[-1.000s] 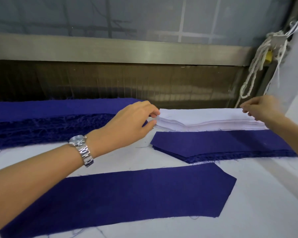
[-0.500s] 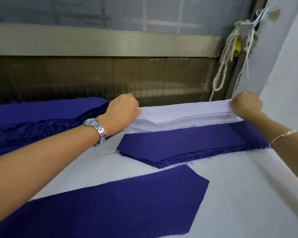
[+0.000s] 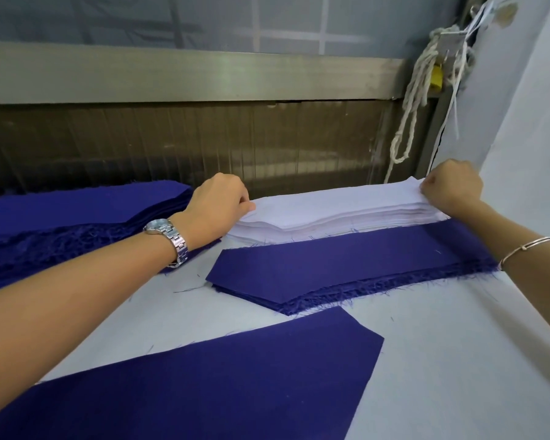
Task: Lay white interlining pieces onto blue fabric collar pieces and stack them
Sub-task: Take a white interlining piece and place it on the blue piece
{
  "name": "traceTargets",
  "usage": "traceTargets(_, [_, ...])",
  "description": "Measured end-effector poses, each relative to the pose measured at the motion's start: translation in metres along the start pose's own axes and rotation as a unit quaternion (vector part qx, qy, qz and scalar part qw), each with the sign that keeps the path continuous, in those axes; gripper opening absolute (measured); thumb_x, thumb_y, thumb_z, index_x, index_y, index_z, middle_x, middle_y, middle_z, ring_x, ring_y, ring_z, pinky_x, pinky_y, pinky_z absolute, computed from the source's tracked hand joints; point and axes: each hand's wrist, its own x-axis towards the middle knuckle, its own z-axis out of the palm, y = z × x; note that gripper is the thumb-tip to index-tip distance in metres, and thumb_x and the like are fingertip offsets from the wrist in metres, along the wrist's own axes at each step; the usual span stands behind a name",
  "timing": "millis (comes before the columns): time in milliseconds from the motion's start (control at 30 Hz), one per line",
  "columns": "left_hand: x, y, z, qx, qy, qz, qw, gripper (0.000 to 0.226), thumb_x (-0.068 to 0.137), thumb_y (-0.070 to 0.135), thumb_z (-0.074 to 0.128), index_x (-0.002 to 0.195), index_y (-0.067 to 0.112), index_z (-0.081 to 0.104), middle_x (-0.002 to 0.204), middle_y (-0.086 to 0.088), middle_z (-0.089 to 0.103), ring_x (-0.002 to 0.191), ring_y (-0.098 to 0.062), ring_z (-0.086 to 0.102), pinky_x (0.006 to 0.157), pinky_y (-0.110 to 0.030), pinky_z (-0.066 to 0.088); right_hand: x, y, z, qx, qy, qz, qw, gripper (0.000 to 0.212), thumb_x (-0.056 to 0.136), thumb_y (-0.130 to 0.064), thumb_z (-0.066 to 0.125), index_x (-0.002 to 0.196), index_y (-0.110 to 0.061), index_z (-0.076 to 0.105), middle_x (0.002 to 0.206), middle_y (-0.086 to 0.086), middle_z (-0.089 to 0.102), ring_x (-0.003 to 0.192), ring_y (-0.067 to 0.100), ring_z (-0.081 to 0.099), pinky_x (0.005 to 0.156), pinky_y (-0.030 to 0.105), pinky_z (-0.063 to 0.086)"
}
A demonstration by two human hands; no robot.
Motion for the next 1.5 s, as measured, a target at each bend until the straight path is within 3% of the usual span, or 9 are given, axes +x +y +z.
traceTargets(300, [0.004, -0.008, 0.001, -0.050, 0.016, 0.005, 0.999, 0.019, 0.093, 0.028, 0.068, 0.099, 0.011, 0.076, 0.093, -0.004, 0.071, 0.085, -0.017, 0.064, 0.075, -0.033, 0.054, -0.004, 0.010, -0.011, 0.102, -0.024, -0.066, 0.992, 0.005, 0.081, -0.001, 0.067, 0.085, -0.004, 0.065, 0.094, 0.019, 0.070, 0.093, 0.041, 0.062, 0.081, 0.041, 0.049])
traceTargets(433, [0.009, -0.010, 0.001, 0.005, -0.002, 0.028, 1.000, 0.032, 0.096, 0.031, 0.064, 0.124, 0.017, 0.067, 0.116, -0.002, 0.067, 0.109, -0.020, 0.058, 0.086, -0.038, 0.051, -0.003, 0.018, -0.010, 0.130, -0.035, -0.116, 0.984, 0.040, 0.082, 0.009, 0.063, 0.120, -0.003, 0.061, 0.090, 0.013, 0.066, 0.091, 0.038, 0.063, 0.090, 0.048, 0.048])
traceTargets(533, [0.015, -0.010, 0.002, 0.009, -0.035, 0.032, 0.999, 0.039, 0.098, 0.029, 0.060, 0.136, 0.020, 0.058, 0.128, -0.001, 0.062, 0.122, -0.022, 0.050, 0.093, -0.040, 0.046, -0.003, 0.016, -0.011, 0.063, -0.054, -0.188, 0.979, 0.062, 0.087, 0.013, 0.054, 0.144, -0.012, 0.052, 0.093, 0.017, 0.060, 0.089, 0.038, 0.058, 0.086, 0.047, 0.047])
traceTargets(767, [0.022, -0.015, -0.001, -0.050, -0.108, 0.027, 0.993, 0.039, 0.100, 0.024, 0.058, 0.139, 0.022, 0.054, 0.132, -0.002, 0.058, 0.127, -0.023, 0.041, 0.105, -0.048, 0.042, -0.003, 0.023, -0.014, 0.026, -0.021, -0.216, 0.976, 0.021, 0.094, 0.005, 0.057, 0.108, 0.007, 0.073, 0.105, 0.030, 0.053, 0.091, 0.046, 0.056, 0.087, 0.049, 0.046])
traceTargets(967, [0.021, -0.013, 0.000, -0.066, -0.111, 0.037, 0.991, 0.038, 0.101, 0.017, 0.055, 0.138, 0.023, 0.056, 0.131, -0.002, 0.058, 0.127, -0.026, 0.037, 0.106, -0.047, 0.039, -0.002, 0.031, -0.018, 0.010, 0.020, -0.177, 0.984, 0.018, 0.092, -0.006, 0.069, 0.105, 0.006, 0.072, 0.114, 0.029, 0.054, 0.089, 0.049, 0.059, 0.087, 0.056, 0.048])
traceTargets(1233, [0.011, -0.014, 0.001, -0.014, 0.040, 0.067, 0.997, 0.011, 0.092, 0.026, 0.068, 0.099, 0.017, 0.069, 0.107, 0.000, 0.062, 0.105, -0.019, 0.050, 0.086, -0.034, 0.042, -0.008, 0.040, -0.022, -0.017, 0.084, -0.156, 0.984, 0.015, 0.086, -0.006, 0.075, 0.096, 0.005, 0.076, 0.109, 0.030, 0.056, 0.101, 0.050, 0.051, 0.084, 0.055, 0.045])
traceTargets(1333, [0.002, -0.016, -0.004, -0.079, 0.063, 0.076, 0.992, 0.008, 0.096, 0.024, 0.064, 0.095, 0.016, 0.064, 0.095, 0.001, 0.063, 0.090, -0.015, 0.053, 0.079, -0.031, 0.044, -0.008, 0.043, -0.029, 0.007, 0.099, -0.145, 0.984, 0.014, 0.088, -0.010, 0.074, 0.095, 0.003, 0.076, 0.114, 0.029, 0.058, 0.106, 0.049, 0.050, 0.088, 0.054, 0.042])
traceTargets(1433, [-0.008, -0.023, -0.018, -0.160, 0.080, 0.054, 0.982, 0.008, 0.099, 0.024, 0.059, 0.094, 0.018, 0.059, 0.075, 0.006, 0.059, 0.061, -0.005, 0.053, 0.059, -0.022, 0.040, -0.005, 0.042, -0.037, 0.029, 0.089, -0.141, 0.986, 0.021, 0.092, -0.018, 0.071, 0.100, 0.001, 0.075, 0.119, 0.023, 0.067, 0.110, 0.046, 0.054, 0.094, 0.053, 0.042])
traceTargets(1500, [-0.016, -0.029, -0.031, -0.185, 0.098, 0.047, 0.977, 0.009, 0.099, 0.025, 0.058, 0.094, 0.019, 0.059, 0.076, 0.007, 0.060, 0.061, -0.003, 0.054, 0.056, -0.019, 0.036, -0.008, 0.038, -0.043, 0.103, 0.065, -0.128, 0.984, 0.023, 0.095, -0.020, 0.068, 0.106, -0.001, 0.074, 0.114, 0.019, 0.071, 0.102, 0.038, 0.058, 0.091, 0.044, 0.045])
